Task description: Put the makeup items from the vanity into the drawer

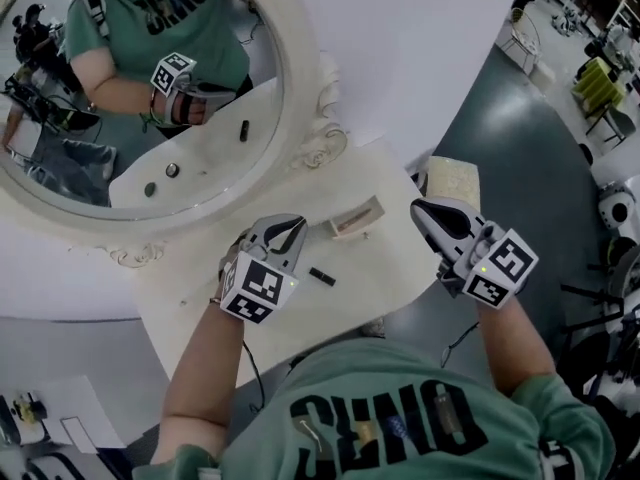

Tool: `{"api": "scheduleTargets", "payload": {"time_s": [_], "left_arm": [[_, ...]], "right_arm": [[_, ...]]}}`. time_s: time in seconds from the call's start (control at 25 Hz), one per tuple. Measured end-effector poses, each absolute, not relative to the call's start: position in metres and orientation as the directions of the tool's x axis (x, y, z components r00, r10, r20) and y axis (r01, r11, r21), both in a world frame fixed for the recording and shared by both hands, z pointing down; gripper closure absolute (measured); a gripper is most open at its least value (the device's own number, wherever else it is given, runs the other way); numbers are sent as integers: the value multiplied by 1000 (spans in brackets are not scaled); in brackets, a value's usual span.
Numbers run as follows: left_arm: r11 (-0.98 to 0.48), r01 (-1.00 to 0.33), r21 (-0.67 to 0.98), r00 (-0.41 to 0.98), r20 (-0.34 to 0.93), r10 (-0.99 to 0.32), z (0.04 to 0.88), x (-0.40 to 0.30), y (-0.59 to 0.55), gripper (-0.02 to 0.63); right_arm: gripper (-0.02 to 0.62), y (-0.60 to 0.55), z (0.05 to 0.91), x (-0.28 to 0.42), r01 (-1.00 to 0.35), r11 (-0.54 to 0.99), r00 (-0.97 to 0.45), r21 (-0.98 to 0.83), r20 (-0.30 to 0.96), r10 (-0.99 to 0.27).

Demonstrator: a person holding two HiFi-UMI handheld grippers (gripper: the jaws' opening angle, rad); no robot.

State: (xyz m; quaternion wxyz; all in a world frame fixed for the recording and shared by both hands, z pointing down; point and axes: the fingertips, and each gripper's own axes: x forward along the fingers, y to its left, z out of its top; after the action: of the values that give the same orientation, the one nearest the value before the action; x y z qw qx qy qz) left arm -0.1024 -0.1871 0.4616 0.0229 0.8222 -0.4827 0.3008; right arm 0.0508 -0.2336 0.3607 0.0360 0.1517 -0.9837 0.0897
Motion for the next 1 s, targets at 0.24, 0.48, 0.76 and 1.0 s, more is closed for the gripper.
{"api": "scheduleTargets", "payload": {"time_s": [0.24,0.48,0.76,1.0], "left_arm": [[-299,-924,-239,211,333,-919,387,-184,-103,597],[-69,-997,-38,65,103,-993,333,-257,2,598],[106,-980,167,-106,12,-994,321,-302,99,598],[173,-967,188,-176,-3,-984,316,-312,133,598]], "right_arm": [[584,-199,332,-35,-153,982,-986,-113,89,-143],[584,-148,311,-114,-6,997,-996,-73,87,1],[584,-97,309,-173,113,991,-988,-77,101,120],[584,-78,308,-188,147,986,-982,-77,110,155]]}}
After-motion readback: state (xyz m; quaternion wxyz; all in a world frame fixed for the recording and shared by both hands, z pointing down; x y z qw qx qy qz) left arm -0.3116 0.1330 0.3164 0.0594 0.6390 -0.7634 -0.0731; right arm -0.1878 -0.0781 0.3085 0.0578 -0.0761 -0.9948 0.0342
